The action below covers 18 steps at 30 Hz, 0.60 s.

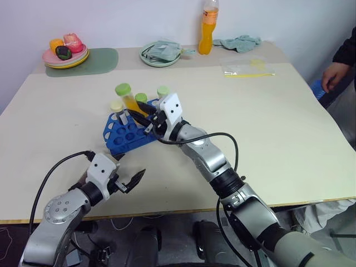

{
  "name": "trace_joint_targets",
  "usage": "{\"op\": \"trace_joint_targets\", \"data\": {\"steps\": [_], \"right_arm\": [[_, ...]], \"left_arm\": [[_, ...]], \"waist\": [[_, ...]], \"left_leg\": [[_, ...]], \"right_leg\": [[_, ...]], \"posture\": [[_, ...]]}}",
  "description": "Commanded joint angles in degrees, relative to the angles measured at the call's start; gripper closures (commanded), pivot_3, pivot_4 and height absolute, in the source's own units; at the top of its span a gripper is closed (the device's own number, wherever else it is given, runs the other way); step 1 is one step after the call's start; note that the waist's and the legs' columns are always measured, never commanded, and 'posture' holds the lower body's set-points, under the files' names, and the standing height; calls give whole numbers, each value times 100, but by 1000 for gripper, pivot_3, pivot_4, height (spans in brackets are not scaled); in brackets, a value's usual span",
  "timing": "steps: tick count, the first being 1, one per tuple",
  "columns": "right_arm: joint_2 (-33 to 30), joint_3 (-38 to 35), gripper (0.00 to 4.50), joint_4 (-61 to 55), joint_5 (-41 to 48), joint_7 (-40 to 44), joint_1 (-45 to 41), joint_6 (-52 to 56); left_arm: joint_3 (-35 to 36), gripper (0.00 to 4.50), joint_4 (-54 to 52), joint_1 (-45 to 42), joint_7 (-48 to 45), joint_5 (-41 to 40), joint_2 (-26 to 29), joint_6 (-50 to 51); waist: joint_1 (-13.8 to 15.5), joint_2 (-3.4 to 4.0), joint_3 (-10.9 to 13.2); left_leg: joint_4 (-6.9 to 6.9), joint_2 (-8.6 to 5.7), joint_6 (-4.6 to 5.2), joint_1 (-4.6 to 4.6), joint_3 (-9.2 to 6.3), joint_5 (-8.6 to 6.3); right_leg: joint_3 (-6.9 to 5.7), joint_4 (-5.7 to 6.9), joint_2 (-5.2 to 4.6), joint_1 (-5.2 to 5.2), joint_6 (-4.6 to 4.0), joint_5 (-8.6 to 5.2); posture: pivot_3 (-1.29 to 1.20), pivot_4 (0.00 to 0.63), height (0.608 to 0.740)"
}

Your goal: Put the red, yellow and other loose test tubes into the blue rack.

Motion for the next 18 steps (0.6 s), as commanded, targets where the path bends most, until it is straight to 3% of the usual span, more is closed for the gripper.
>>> {"op": "trace_joint_targets", "data": {"steps": [1, 18], "right_arm": [[187, -156, 3765, 118, -221, 83, 4, -390], [508, -745, 3765, 1759, -900, -114, -6, -1669]], "left_arm": [[155, 0, -293, 46, 40, -89, -1, -1], [147, 0, -350, -67, 73, -152, 31, 5]], "waist": [[-11, 1, 0], [-23, 1, 0]], "left_leg": [[-1, 0, 0, 0, 0, 0], [-2, 1, -12, 4, -2, 7]], "right_leg": [[0, 0, 0, 0, 0, 0], [1, 10, 4, -2, -1, 1]], "posture": [[0, 150, 740], [0, 150, 740]]}}
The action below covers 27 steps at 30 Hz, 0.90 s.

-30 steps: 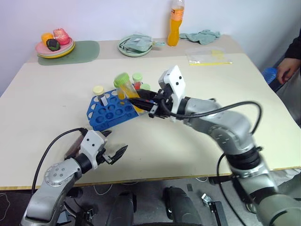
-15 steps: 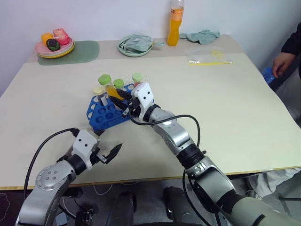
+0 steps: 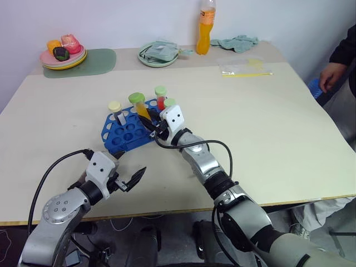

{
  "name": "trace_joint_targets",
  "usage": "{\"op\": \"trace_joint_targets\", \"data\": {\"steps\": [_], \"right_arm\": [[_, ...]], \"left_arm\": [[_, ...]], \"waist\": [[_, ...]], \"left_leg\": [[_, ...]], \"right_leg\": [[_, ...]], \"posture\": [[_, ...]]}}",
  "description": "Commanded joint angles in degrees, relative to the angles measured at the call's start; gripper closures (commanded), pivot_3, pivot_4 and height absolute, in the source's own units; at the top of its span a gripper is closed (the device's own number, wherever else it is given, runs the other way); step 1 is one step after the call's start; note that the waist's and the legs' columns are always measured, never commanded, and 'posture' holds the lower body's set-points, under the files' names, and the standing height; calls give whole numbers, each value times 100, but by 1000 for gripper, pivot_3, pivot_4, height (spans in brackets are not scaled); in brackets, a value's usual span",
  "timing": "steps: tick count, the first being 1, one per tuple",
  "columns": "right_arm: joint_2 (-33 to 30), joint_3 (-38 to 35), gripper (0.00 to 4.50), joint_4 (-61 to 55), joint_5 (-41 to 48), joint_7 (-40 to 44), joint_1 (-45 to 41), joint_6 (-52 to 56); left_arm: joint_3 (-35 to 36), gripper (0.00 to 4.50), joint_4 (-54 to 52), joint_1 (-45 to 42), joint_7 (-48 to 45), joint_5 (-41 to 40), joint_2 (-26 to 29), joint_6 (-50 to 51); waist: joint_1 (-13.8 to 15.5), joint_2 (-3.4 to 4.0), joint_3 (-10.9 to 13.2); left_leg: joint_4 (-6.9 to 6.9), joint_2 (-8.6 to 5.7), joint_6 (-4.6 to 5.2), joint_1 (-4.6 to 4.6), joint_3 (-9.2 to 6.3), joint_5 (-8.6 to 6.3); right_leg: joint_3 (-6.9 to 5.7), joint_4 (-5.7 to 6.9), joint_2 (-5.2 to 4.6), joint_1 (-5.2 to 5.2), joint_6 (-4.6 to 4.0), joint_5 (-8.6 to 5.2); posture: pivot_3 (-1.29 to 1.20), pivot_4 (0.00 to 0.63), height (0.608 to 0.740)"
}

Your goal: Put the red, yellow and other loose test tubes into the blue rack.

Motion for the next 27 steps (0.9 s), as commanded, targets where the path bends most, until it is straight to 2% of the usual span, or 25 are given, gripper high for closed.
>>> {"op": "trace_joint_targets", "data": {"steps": [1, 11, 15, 18, 21, 23, 27], "right_arm": [[43, -81, 3765, 54, -137, 66, 60, -367], [211, -276, 3765, 536, -222, 71, 161, -1097], [322, -372, 1825, 551, -109, 101, 136, -1226], [264, -280, 348, 86, -221, 147, 169, -1319], [80, -137, 348, -904, -166, 407, 334, -976], [-19, -67, 348, -1387, -199, 502, 457, -787], [-428, 116, 348, -2933, 362, 1248, 725, 441]], "left_arm": [[141, 0, -210, -20, 14, -26, 41, -41], [123, 0, -213, -66, 18, -24, 55, -33], [160, 0, -247, -47, 58, -13, 60, -15], [408, 0, -351, -95, 243, -185, -6, 185], [1195, 0, -598, -403, 542, -1282, -75, 1008], [1453, 0, -713, -512, 675, -1592, 71, 1494], [2037, 0, -777, -952, 951, -2071, 1028, 3004]], "waist": [[0, 0, 0], [7, 0, 0], [3, 0, 0], [-4, 0, 0], [10, 1, 1], [9, -1, 0], [24, -4, -1]], "left_leg": [[0, 0, -1, 0, 0, 0], [0, 0, -4, 0, 0, 2], [0, 0, -5, 0, -1, 3], [-1, 0, -5, 0, -2, 3], [-1, 1, -5, 0, -7, 3], [3, 1, -6, -1, -16, 3], [3, -5, -9, -2, -23, 5]], "right_leg": [[0, 0, 1, 0, 0, 0], [0, 1, 0, 1, 0, 0], [0, 1, 0, 1, 0, 0], [0, 1, 1, 1, -1, 0], [-1, 4, 1, 0, -1, 0], [-4, 8, 1, 0, -1, 0], [-5, 13, -1, 1, 0, 0]], "posture": [[0, 150, 740], [0, 150, 740], [0, 150, 740], [0, 150, 740], [0, 150, 740], [0, 150, 740], [0, 150, 740]]}}
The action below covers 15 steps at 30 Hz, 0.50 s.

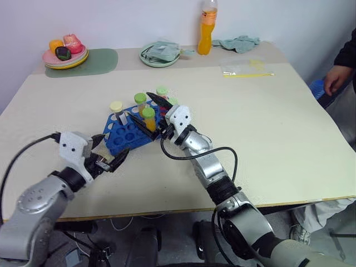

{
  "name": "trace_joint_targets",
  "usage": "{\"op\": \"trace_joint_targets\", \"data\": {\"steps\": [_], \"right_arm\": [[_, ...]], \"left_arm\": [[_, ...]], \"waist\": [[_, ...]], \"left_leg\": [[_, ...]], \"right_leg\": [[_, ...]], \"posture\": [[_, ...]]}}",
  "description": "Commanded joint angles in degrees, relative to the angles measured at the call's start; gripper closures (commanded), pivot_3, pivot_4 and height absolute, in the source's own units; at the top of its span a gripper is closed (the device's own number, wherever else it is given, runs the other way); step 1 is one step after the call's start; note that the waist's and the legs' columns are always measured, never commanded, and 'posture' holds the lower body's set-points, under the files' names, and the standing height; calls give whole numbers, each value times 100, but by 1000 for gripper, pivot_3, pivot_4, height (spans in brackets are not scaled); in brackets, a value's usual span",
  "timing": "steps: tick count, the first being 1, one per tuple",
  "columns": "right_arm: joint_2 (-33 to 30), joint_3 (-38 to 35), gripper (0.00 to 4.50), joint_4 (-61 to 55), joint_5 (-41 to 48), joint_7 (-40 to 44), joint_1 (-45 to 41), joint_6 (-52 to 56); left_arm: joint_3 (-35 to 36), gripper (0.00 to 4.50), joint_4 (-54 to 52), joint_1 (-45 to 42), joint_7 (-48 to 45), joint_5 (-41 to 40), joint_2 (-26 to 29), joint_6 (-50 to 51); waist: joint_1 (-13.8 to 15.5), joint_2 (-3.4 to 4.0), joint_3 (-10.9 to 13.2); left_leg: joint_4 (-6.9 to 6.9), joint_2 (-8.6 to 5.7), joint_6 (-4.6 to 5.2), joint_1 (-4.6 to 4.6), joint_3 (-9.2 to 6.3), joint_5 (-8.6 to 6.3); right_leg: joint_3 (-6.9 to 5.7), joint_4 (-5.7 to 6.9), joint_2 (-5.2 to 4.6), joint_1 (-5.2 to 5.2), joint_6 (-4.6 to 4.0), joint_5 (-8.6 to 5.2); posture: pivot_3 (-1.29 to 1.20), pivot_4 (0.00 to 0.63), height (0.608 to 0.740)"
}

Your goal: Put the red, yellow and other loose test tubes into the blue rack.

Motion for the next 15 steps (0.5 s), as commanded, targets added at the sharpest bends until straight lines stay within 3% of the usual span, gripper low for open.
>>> {"op": "trace_joint_targets", "data": {"steps": [1, 4, 7, 10, 15], "right_arm": [[-334, 175, 348, -1373, 527, 661, 146, 1013], [-828, 365, 348, -2083, 720, 1156, 244, 1911], [-1524, 490, 348, -2648, 832, 1702, 329, 2733], [-2049, 484, 348, -2933, 946, 2095, 338, 3130], [-2229, 532, 348, -3067, 962, 2302, 351, 3265]], "left_arm": [[619, 0, -118, -293, 106, -536, 795, 1221], [476, 0, 200, -392, 157, -338, 1741, 2305], [292, 0, 821, -1125, 140, -596, 2268, 3820], [-315, 0, 1260, -1941, -2, -679, 2491, 4557], [-1496, 0, 2056, -2918, -112, -369, 2594, 4698]], "waist": [[-11, -3, -1], [-31, 0, 1], [-26, 1, 2], [-2, -3, 2], [-47, -4, 2]], "left_leg": [[2, 0, -1, -1, -1, 1], [0, 0, -2, 5, 0, 1], [-8, 1, -1, 14, 2, 1], [-4, 0, -2, 13, 0, 2], [-9, -1, -7, 13, 1, 5]], "right_leg": [[-3, 0, 2, 1, 0, 0], [-3, 4, 5, 2, -1, -1], [-2, 9, 11, 2, -6, -5], [-6, 12, 10, 6, -8, -7], [-5, 14, 9, 1, -7, -7]], "posture": [[0, 150, 740], [0, 150, 740], [0, 150, 740], [0, 150, 740], [0, 150, 740]]}}
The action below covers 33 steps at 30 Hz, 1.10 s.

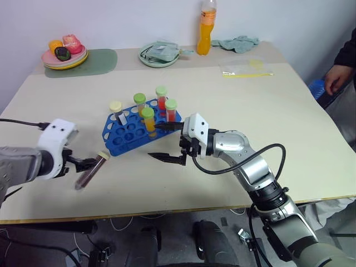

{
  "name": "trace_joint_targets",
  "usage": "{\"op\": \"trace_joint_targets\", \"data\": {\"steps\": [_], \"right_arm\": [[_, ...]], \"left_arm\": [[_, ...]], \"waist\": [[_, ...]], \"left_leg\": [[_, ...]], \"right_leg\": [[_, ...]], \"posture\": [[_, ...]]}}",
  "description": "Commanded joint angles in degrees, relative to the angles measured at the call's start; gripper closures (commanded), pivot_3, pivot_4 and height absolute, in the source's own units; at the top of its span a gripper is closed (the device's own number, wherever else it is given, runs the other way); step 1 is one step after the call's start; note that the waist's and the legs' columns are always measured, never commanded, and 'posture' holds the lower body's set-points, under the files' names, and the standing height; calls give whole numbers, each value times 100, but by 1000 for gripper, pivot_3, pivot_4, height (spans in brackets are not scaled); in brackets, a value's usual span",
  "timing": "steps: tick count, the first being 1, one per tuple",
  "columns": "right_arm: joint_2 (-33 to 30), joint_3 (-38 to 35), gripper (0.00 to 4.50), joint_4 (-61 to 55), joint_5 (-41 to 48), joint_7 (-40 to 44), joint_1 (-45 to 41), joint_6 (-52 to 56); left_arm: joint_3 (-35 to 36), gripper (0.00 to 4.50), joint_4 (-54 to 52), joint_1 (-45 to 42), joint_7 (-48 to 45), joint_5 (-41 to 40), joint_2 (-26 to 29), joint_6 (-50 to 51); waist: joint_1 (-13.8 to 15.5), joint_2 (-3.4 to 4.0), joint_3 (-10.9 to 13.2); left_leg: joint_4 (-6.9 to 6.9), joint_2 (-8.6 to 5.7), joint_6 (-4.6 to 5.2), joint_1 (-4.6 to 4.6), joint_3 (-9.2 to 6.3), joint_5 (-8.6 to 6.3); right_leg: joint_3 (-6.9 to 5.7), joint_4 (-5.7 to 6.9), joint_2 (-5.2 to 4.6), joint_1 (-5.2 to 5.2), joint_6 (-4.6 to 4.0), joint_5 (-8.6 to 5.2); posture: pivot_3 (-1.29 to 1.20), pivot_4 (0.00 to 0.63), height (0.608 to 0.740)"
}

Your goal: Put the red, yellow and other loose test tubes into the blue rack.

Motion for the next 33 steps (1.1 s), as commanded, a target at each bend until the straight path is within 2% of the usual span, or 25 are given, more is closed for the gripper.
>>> {"op": "trace_joint_targets", "data": {"steps": [1, 7, 10, 15, 20, 22, 24, 26, 29, 33], "right_arm": [[-2, 32, 348, -352, 91, 117, -23, 10], [103, 85, 348, -383, 20, 62, -2, -35], [154, 107, 289, -368, -8, 19, -3, -44], [226, 132, 289, -342, -47, -28, -2, -74], [242, 126, 289, -347, -67, -8, -3, -97], [237, 114, 289, -329, -66, 5, -12, -105], [221, 87, 289, -304, -59, 7, -8, -114], [212, 18, 289, -233, -58, -68, 26, -87], [172, -86, 289, -57, -89, -208, 151, -76], [122, -247, 289, 195, -157, -479, 434, -115]], "left_arm": [[-649, 0, 493, -501, -115, 225, 106, 68], [-1388, 0, 713, -823, -342, 353, 223, 111], [-1482, 815, 660, -783, -359, 360, 207, 143], [-1459, 3243, 663, -577, -303, 579, 231, 78], [-878, 3243, 584, -75, -428, 670, 509, -82], [-171, 3243, 642, 250, -407, 827, 489, -580], [642, 3243, 501, 622, -277, 1161, 194, -1688], [1418, 3243, -47, 865, 41, 1530, -445, -3115], [1904, 3243, -806, 884, 257, 1390, -1401, -3938], [864, 3243, -1823, 1282, 696, 2018, -2632, -5485]], "waist": [[-24, 0, 0], [-28, -2, 1], [-13, -3, 1], [13, -3, 1], [-37, -2, 1], [-67, -2, 2], [-49, -4, 2], [-6, -3, 2], [90, -18, -6], [218, -20, -8]], "left_leg": [[-2, 1, -1, 0, 0, 1], [-1, 1, -4, -4, 1, 2], [0, 1, -5, -5, 0, 3], [1, 1, -5, -5, 2, 3], [0, 1, -5, -4, 2, 3], [-2, 2, -5, -4, 2, 3], [-2, 3, -6, -7, -1, 3], [0, 4, -8, -9, 0, 5], [7, 2, -11, -20, 0, 6], [7, -9, -11, -20, 11, 5]], "right_leg": [[0, 1, 1, -3, -1, 0], [1, 4, -1, -6, -2, -1], [1, 4, -1, -7, -2, -1], [2, 4, -2, -7, -2, -1], [3, 6, -1, -9, -2, -1], [3, 7, -1, -11, -3, -1], [1, 7, -1, -13, -5, -3], [0, 7, -5, -14, -5, -3], [-3, -6, -16, -13, -4, 0], [2, -20, -31, -6, 3, 4]], "posture": [[0, 150, 740], [0, 150, 740], [0, 150, 740], [0, 150, 740], [0, 150, 740], [0, 150, 740], [0, 150, 740], [0, 150, 740], [0, 150, 740], [0, 150, 740]]}}
